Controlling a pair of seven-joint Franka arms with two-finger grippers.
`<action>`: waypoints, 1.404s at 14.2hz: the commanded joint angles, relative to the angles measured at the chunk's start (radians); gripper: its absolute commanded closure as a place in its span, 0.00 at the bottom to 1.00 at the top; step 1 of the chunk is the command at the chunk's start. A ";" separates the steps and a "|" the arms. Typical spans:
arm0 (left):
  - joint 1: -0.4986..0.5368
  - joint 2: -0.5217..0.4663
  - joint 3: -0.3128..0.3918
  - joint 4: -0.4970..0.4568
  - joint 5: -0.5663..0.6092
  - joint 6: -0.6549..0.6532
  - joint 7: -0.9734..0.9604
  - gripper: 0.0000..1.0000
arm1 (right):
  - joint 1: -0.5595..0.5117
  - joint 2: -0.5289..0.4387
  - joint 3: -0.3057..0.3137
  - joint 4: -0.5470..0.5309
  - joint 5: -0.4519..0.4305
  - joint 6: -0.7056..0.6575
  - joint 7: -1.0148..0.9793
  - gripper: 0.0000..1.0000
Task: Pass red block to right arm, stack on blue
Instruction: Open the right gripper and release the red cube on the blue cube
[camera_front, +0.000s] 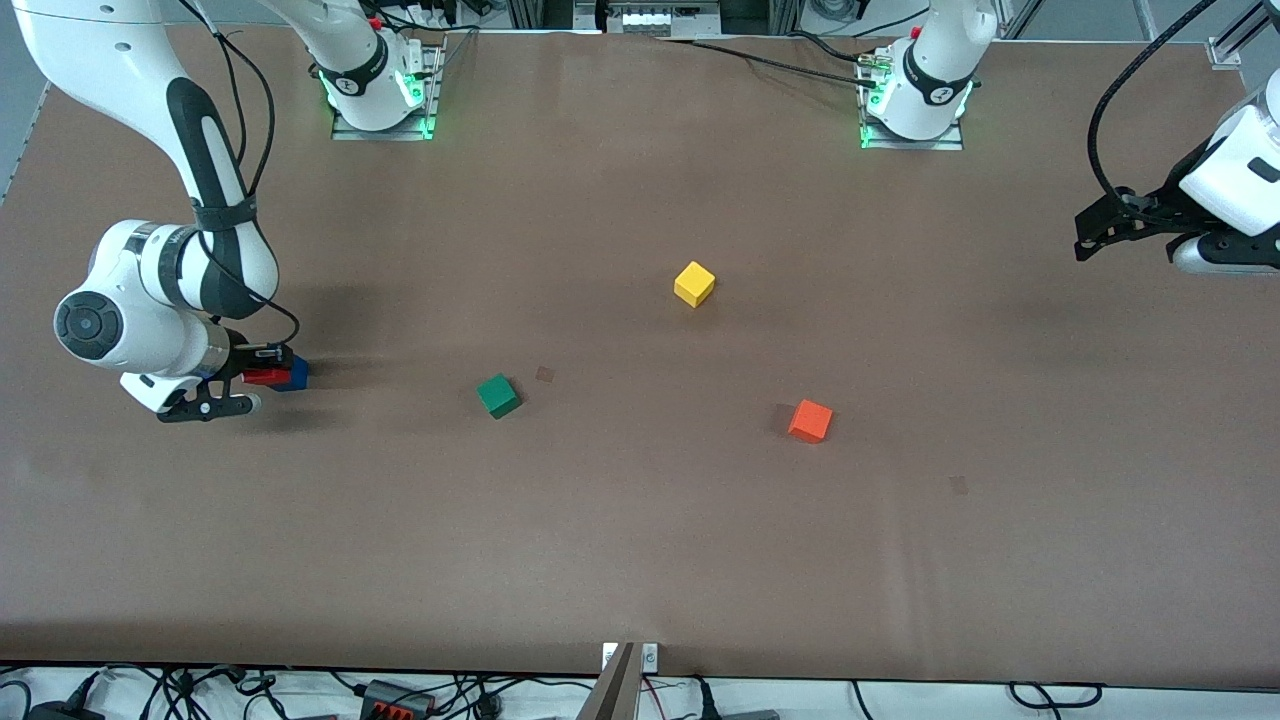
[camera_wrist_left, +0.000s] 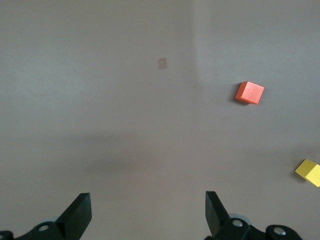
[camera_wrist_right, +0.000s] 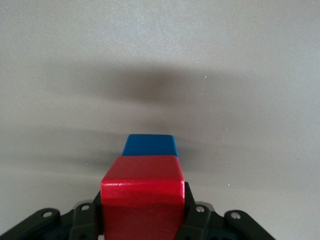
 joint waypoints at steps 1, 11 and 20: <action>0.005 0.016 -0.001 0.031 -0.016 -0.021 0.010 0.00 | -0.006 0.000 0.004 0.004 -0.012 -0.005 -0.001 0.98; 0.005 0.016 0.001 0.033 -0.019 -0.021 0.012 0.00 | 0.005 -0.130 0.002 0.016 -0.007 -0.057 0.045 0.00; 0.007 0.016 0.002 0.033 -0.019 -0.021 0.012 0.00 | 0.017 -0.171 0.007 0.410 -0.009 -0.485 0.137 0.00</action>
